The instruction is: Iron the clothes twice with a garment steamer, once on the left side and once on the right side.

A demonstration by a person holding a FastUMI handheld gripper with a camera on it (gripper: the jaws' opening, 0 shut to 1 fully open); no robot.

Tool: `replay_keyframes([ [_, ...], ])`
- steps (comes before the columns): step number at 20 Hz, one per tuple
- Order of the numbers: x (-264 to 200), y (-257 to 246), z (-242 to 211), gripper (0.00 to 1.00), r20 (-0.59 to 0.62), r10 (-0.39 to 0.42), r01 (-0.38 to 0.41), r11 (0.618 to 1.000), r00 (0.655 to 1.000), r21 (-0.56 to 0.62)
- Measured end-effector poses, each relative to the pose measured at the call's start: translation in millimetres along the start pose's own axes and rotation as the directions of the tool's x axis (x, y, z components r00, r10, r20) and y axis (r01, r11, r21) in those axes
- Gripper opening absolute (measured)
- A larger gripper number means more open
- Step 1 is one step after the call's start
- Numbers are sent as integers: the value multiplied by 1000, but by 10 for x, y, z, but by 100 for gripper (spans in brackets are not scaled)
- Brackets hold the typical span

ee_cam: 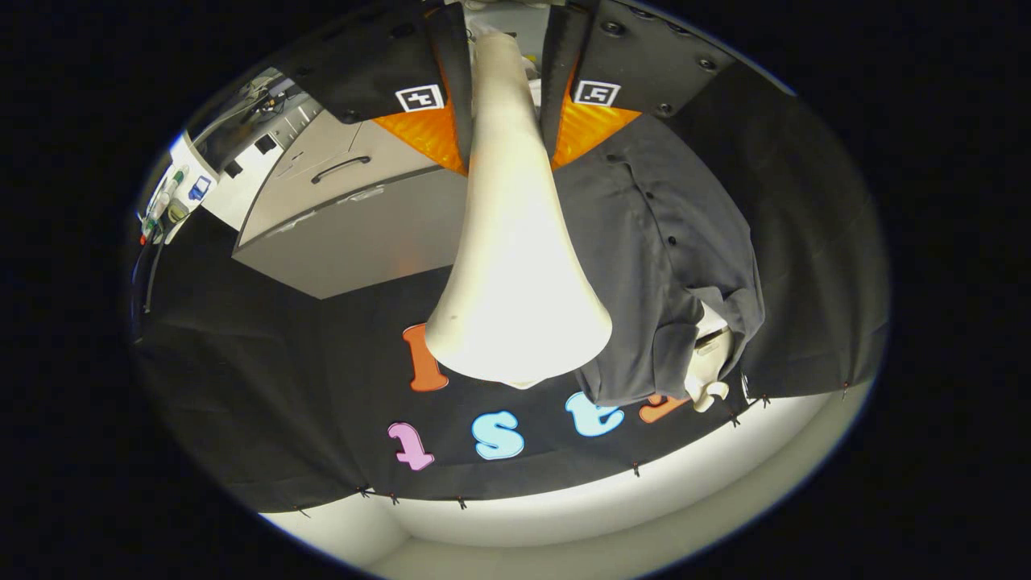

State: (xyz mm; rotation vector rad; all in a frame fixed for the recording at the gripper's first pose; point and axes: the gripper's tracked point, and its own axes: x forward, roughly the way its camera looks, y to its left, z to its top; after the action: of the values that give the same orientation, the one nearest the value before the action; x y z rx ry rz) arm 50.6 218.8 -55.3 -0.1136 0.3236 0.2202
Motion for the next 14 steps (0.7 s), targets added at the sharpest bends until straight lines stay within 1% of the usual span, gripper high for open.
replay_keyframes([
  [2,-13,14,123,45,28,-1,1,1000,1000,0],
  [5,-27,42,172,45,51,-8,8,1000,999,-1],
  [10,102,228,-29,45,12,16,-16,1000,1000,-19],
  [14,123,303,-38,45,10,27,-27,999,1000,-21],
])
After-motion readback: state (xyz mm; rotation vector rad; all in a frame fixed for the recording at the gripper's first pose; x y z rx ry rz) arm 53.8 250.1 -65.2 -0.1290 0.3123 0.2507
